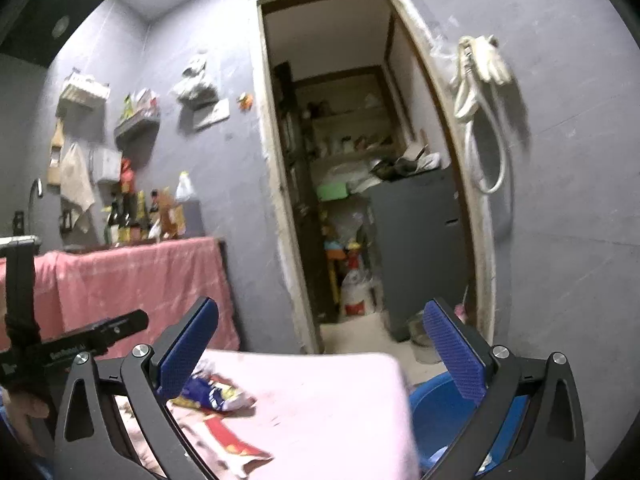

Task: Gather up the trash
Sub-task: 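Move both tools back over the table toward the snack wrappers, then grasp the red wrapper with the right gripper while the left grasps the blue snack bag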

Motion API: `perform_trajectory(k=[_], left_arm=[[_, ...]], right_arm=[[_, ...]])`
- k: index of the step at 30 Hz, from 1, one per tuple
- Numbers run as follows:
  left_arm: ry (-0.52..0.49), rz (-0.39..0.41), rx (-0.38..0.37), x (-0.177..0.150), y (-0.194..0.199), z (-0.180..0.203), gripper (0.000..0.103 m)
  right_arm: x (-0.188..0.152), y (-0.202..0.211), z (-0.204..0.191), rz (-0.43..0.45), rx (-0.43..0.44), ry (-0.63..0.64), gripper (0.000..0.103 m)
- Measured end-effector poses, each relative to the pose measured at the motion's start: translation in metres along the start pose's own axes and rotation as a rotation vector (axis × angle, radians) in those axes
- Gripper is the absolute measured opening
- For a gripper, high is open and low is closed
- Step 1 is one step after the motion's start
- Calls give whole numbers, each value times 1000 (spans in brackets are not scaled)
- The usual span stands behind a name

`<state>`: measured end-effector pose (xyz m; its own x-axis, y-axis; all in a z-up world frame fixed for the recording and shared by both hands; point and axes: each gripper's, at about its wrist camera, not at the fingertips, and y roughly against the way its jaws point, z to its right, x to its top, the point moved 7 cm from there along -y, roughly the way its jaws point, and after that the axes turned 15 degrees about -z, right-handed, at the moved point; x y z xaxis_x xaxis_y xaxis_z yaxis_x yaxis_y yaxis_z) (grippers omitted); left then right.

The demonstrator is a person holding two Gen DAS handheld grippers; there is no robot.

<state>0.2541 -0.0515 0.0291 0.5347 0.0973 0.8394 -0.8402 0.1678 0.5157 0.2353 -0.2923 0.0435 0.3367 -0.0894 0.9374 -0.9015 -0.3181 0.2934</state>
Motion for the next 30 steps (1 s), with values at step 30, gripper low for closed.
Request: perform_trajectory(k=[30], left_arm=[[157,-342,77,-66,-54,-108,98]], right_arm=[[-134,-128,-85,-712,137,220,103]])
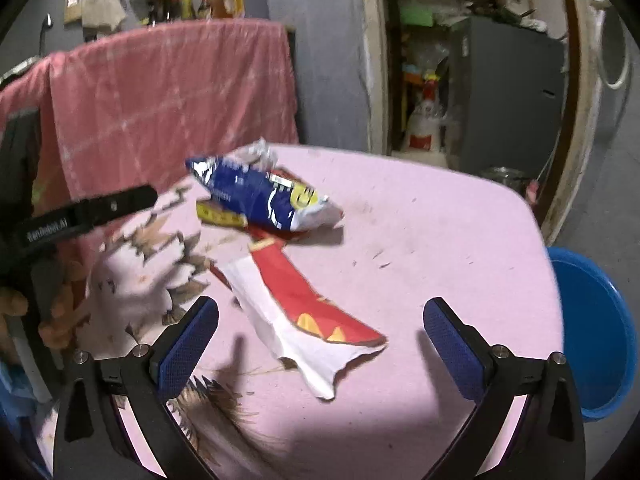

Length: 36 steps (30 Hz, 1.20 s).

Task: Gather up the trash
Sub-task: 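Grasp the red wrapper with the right gripper while the left grasps the blue snack bag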

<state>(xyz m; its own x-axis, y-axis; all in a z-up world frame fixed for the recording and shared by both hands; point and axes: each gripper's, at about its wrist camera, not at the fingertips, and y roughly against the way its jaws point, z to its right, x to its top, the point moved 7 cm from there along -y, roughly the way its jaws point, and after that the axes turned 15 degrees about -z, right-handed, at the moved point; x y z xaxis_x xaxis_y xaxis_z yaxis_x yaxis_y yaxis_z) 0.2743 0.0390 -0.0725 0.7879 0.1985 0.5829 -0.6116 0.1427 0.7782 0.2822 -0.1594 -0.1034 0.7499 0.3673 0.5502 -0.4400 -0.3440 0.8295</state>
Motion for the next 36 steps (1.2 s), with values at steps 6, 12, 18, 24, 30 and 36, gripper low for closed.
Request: perform_trajectory(k=[6,12,18,24,30,36], left_arm=[[15,-31,-4,1,-9,-2,98],[-4,-63,-13,1,-19,2,97],[-43,-84,-19,5,-26,12,97],[-53,-66,-58,13,-27,20,97],[-39,-45,-89,23,-31,28,83],[-2,-23,-130,34,-34,33,72]], right_arm=[[-2,-16,-1,-60,-12,-2,82],[-4,-15,9,-57,-22,-37,57],[-7,-10,25,-42,11,-87,35],[-8,-6,37,-29,18,-126,24],[-1,-4,54,6,41,-203,23],[11,-2,62,43,62,-238,23]])
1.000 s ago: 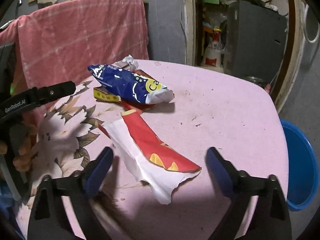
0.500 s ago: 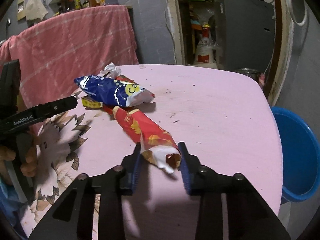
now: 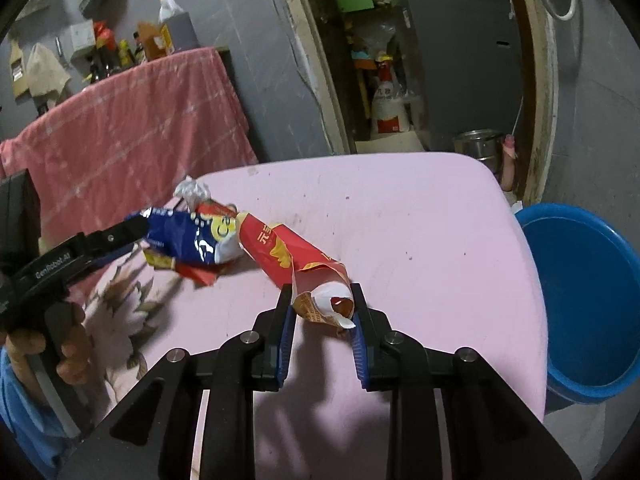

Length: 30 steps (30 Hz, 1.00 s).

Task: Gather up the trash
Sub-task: 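Grasp the red wrapper with the right gripper while the left grasps the blue snack bag, then carry red wrapper and blue bag over the blue bucket and open both grippers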

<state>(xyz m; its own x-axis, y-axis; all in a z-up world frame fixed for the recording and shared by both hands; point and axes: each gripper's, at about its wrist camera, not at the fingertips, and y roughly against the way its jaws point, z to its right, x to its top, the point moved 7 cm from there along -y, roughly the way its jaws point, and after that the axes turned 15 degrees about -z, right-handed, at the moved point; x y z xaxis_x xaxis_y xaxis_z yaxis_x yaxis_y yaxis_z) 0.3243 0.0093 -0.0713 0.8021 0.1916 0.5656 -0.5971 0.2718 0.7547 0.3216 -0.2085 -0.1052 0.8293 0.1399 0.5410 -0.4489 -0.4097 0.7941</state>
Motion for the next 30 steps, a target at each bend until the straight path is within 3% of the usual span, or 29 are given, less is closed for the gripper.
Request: perform_trajectory(k=[5,9,11,15,20,30], left_arm=[[29,-28,-24,12,-11,1,58],[41,-38,-24,12,-15,-1,42],[40,-31,-17,12,-14,-1,29],[26,-14,-9,11,-10,3,14],[15,13,-26,6,3,9,8],[-133,197,-52,-6,54,64,3]], right_arm=[[4,1,-1,15,4,3,23],[5,3,-2,30,-19,20,23],[5,4,-4,41,-29,29,23],[4,6,-5,54,-29,38,23],[4,13,-8,87,-31,47,23],[9,64,-8,274,-36,38,23]])
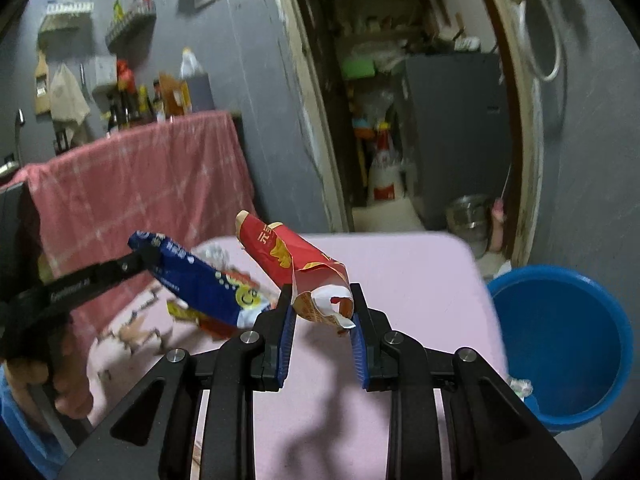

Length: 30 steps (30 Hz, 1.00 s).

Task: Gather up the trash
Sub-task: 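Carry red wrapper and blue bag over the blue bucket and open both grippers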

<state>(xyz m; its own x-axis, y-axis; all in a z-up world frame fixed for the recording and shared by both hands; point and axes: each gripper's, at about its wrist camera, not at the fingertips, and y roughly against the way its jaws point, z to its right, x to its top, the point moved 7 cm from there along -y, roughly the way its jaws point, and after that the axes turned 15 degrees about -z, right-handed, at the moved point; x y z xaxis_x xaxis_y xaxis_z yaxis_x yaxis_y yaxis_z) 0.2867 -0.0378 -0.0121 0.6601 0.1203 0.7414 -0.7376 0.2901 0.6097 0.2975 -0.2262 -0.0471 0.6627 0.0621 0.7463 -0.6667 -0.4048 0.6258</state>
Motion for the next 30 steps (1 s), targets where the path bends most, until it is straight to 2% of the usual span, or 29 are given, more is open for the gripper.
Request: perform_trajectory(k=[8,13,18,25,30], left_arm=[[-134,147,-9,14,27,66,3],[-199,212,-29,20,27,107,3],[-268,272,-56,24,18,155,3],[-311,234,-138,24,-28,225,4],[-318,155,-182,25,-68,264,4]], right_arm=[[20,61,13,204,-65,-1,23],[32,100,33,316,-140,-1,23],[37,130,67,386,-232,-10,23],[31,151,126,412,-391,-34,23],[20,152,165,372,-440,-78,23]])
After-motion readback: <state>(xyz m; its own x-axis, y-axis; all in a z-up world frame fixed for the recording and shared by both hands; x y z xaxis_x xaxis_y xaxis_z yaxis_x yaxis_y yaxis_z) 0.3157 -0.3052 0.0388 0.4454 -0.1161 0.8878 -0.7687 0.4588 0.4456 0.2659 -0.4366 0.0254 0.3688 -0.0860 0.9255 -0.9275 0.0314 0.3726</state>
